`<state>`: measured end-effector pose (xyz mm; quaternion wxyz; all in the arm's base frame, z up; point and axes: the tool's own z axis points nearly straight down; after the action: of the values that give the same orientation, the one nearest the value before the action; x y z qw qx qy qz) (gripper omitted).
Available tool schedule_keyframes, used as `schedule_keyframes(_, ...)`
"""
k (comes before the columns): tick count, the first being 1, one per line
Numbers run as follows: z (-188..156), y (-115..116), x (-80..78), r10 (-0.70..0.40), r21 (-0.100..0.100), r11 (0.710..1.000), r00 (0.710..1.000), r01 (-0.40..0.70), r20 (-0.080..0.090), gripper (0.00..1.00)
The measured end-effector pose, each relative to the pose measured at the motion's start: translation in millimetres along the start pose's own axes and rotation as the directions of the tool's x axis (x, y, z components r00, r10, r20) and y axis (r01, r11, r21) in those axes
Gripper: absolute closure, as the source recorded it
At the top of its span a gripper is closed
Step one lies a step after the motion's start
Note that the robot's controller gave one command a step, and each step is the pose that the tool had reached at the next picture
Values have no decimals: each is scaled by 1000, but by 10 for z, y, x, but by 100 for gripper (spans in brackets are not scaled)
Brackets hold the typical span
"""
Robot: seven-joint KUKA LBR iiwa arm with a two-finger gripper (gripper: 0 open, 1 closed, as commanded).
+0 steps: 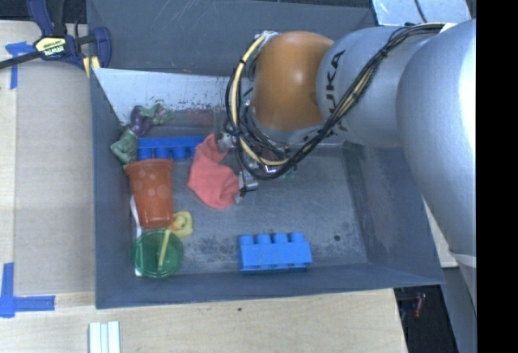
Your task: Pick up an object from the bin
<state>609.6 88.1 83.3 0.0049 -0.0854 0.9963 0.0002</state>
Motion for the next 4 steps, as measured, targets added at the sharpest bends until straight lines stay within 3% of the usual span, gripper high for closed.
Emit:
schedule_keyframes(1,46,51,-67,197,0,980,980,-197,-1,0)
schedule_keyframes(2,69,358,-109,-82,22,996,997,82,11,100)
schedule_keyframes(3,69,358,-109,-82,22,996,997,82,11,100)
schedule_keyframes(4,-463,423,25,-133,10,991,991,133,-2,100)
